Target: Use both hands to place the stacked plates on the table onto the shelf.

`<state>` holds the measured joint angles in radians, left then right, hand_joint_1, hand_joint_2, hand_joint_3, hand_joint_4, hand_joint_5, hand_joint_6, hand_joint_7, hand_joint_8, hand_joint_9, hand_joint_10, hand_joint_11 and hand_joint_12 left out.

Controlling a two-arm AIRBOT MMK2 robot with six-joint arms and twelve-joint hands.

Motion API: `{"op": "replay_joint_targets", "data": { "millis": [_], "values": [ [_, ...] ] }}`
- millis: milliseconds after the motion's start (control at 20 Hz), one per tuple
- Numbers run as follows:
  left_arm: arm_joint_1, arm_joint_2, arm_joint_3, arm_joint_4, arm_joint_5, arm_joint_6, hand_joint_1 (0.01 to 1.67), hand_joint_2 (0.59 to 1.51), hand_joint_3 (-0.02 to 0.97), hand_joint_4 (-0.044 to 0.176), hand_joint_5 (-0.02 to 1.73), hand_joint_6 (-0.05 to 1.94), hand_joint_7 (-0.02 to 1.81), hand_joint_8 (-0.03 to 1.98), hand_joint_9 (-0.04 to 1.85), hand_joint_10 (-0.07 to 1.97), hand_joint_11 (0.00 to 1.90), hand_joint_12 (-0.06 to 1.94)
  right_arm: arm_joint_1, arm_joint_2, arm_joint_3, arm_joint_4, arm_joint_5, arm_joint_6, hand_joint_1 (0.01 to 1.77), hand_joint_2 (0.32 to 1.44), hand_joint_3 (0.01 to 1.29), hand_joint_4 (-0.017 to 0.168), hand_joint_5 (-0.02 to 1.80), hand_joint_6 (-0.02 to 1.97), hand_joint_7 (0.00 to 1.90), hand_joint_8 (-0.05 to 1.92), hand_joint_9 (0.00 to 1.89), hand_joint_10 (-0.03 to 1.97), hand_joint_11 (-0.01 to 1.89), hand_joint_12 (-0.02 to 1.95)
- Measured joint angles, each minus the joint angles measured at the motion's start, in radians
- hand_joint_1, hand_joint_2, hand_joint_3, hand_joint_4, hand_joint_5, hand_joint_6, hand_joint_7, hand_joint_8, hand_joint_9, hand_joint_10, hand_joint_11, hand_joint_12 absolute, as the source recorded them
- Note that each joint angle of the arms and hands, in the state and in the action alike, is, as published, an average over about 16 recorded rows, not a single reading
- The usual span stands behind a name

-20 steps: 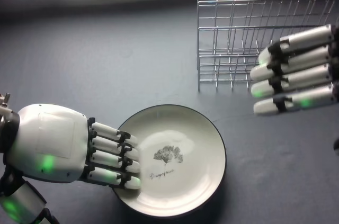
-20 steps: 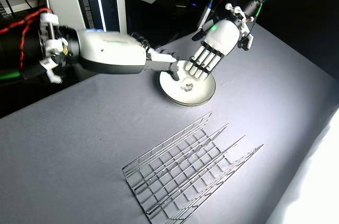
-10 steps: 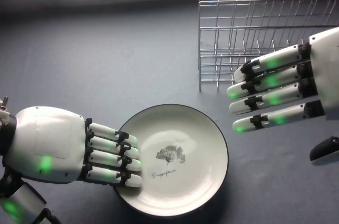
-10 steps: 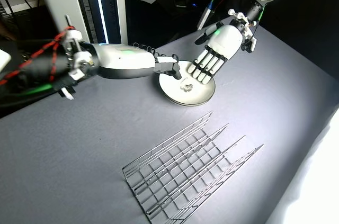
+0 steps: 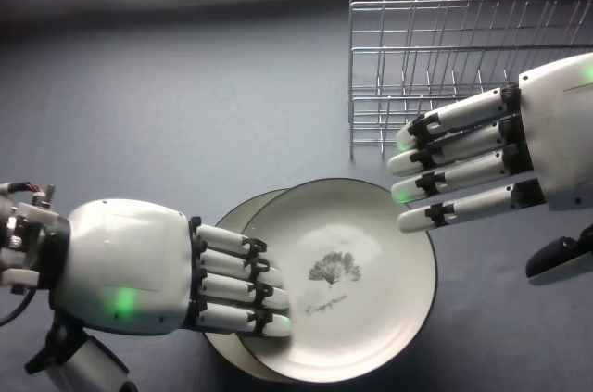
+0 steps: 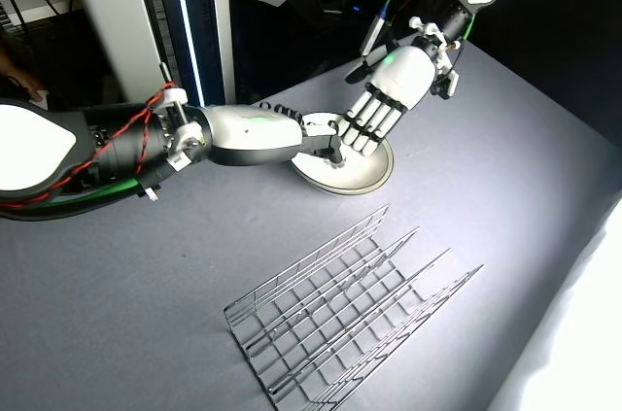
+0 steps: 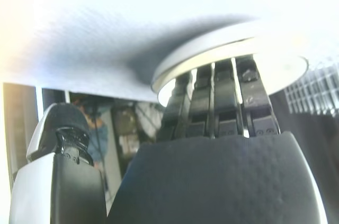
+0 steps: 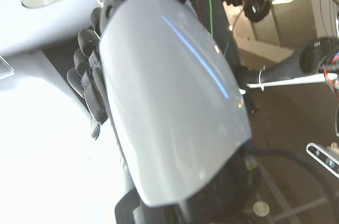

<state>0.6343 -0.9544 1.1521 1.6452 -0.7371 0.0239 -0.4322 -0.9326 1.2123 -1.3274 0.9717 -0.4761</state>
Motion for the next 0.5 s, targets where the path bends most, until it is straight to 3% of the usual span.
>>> {"op": "replay_joint_targets", "data": {
  "millis": [200, 500],
  "values": [
    [-0.004, -0.023, -0.018, -0.009, 0.023, 0.002, 0.02, 1.090, 0.020, -0.002, 0.03, -0.03, 0.03, -0.01, 0.06, 0.00, 0.04, 0.07, -0.008, -0.015, 0.009, 0.001, -0.001, -0.008, 0.15, 1.26, 0.01, 0.006, 0.27, 0.00, 0.28, 0.00, 0.27, 0.00, 0.02, 0.80],
    [-0.015, -0.054, -0.029, -0.012, 0.050, 0.002, 0.02, 1.088, 0.021, -0.008, -0.01, -0.04, 0.00, -0.02, 0.02, 0.01, 0.02, 0.00, -0.018, -0.040, 0.011, 0.000, -0.011, -0.017, 0.50, 1.21, 0.01, 0.006, 0.22, 0.00, 0.22, 0.00, 0.21, 0.00, 0.02, 0.77]
  ]
}}
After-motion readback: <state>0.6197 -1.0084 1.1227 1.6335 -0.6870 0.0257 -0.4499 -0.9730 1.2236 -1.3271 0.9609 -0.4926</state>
